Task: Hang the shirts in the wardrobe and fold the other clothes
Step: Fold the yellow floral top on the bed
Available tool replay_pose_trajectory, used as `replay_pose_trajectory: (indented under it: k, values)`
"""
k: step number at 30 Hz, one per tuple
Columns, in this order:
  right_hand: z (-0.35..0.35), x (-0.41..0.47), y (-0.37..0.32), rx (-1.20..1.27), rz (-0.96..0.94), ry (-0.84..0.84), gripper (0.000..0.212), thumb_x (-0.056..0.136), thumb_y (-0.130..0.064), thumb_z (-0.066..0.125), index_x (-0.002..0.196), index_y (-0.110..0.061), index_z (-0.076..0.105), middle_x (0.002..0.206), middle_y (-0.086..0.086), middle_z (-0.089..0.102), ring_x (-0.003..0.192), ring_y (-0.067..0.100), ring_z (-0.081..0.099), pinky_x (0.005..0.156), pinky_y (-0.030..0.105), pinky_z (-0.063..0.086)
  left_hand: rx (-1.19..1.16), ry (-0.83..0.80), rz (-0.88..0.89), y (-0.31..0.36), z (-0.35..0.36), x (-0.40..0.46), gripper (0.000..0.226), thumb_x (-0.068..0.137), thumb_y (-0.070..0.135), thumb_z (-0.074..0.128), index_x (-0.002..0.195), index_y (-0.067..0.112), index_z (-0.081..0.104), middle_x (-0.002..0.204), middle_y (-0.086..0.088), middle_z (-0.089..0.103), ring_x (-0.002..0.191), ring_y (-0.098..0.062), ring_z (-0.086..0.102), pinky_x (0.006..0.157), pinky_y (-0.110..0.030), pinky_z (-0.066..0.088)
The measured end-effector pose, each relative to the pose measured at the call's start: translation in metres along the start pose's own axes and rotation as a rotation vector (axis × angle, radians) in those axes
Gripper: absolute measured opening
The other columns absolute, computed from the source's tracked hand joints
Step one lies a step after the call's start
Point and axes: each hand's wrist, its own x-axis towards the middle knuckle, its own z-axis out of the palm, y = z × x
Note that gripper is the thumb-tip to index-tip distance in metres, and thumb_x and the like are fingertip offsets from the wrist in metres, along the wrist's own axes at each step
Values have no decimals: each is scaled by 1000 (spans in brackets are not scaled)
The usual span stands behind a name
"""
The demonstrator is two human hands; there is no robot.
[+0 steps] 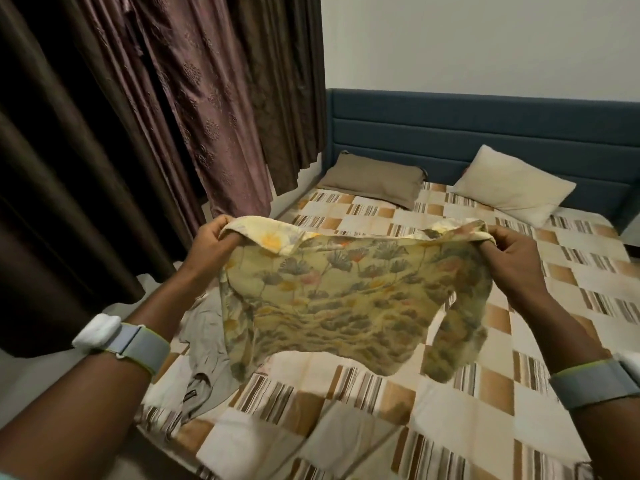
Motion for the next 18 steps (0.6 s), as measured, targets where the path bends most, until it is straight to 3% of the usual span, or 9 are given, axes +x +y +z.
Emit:
replay_pose_trajectory:
  k: [2, 5, 8, 12, 16, 18]
  values:
    - [-6, -1, -1, 44, 7, -32, 19, 101, -29, 61, 101, -17, 76, 98, 12, 72, 94, 35, 68, 80, 55, 61, 22, 17, 36, 4, -1, 2, 5, 85, 17, 69, 85, 19, 65, 66, 17, 66, 64, 3, 58, 59, -16, 48]
    - [-12, -1, 4, 66, 45, -64, 16, 101, -29, 65, 97, -17, 75, 102, 18, 71, 96, 36, 67, 84, 55, 59, 93, 39, 35, 3, -4, 7, 22, 97, 3, 64, 81, 18, 63, 62, 18, 64, 60, 3, 54, 60, -19, 46]
    - [-19, -4, 9, 64, 69, -77, 19, 98, -27, 69, 95, -9, 75, 97, 21, 72, 87, 33, 67, 78, 48, 58, 143, 63, 19, -2, -8, 7, 28, 98, -4, 58, 80, 17, 62, 60, 18, 61, 57, 5, 52, 56, -15, 44]
    - [-32, -5, 15, 69, 80, -150, 24, 97, -23, 71, 88, 0, 72, 88, 24, 68, 76, 27, 61, 66, 35, 50, 141, 24, -12, -7, -7, 2, 23, 97, -2, 62, 79, 13, 60, 71, -6, 56, 60, -8, 51, 56, -24, 45]
    - [-45, -7, 31, 143, 154, -181, 14, 94, -11, 72, 85, -3, 64, 84, 16, 61, 78, 22, 57, 59, 25, 50, 207, -51, -22, -10, -4, -3, 23, 91, -10, 64, 78, 9, 61, 62, 7, 58, 57, -3, 52, 52, -18, 44]
    - [-50, -16, 35, 153, 163, -180, 13, 95, -8, 69, 85, -4, 63, 81, 13, 60, 75, 22, 56, 53, 15, 49, 208, -67, -36, -13, -3, -8, 18, 93, -9, 63, 83, 5, 64, 67, 1, 59, 62, -8, 54, 54, -20, 44]
